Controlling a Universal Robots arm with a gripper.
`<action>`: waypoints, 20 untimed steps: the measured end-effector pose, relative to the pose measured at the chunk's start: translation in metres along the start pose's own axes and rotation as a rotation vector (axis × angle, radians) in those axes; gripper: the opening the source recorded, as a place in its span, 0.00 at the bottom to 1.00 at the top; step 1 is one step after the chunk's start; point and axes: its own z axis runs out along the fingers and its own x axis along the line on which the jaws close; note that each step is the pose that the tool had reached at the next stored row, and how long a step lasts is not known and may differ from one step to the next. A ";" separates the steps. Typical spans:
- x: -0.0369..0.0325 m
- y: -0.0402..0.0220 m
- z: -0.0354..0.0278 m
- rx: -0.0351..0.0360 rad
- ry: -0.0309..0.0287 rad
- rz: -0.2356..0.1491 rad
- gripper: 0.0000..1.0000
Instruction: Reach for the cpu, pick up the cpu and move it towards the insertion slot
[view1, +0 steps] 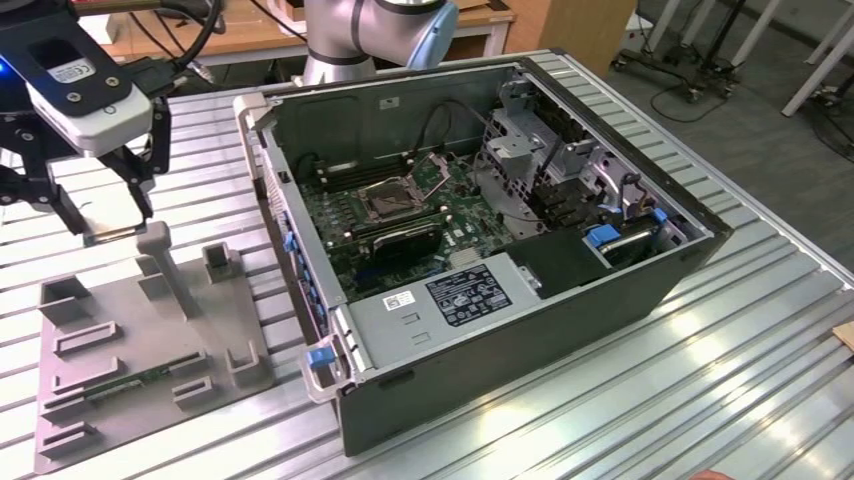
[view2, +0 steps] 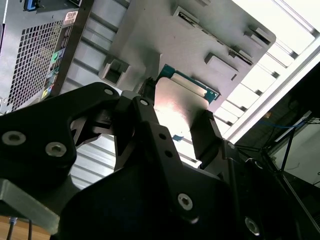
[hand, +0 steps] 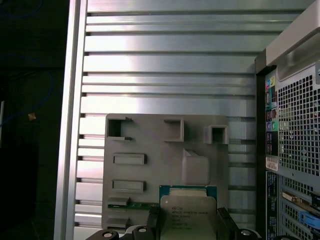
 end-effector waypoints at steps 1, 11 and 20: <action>-0.0004 0.0000 0.0000 -0.0001 0.0000 0.000 0.53; -0.0067 -0.0002 0.0000 0.0000 0.0001 0.000 0.53; -0.0143 -0.0004 0.0001 0.0000 0.0000 0.000 0.53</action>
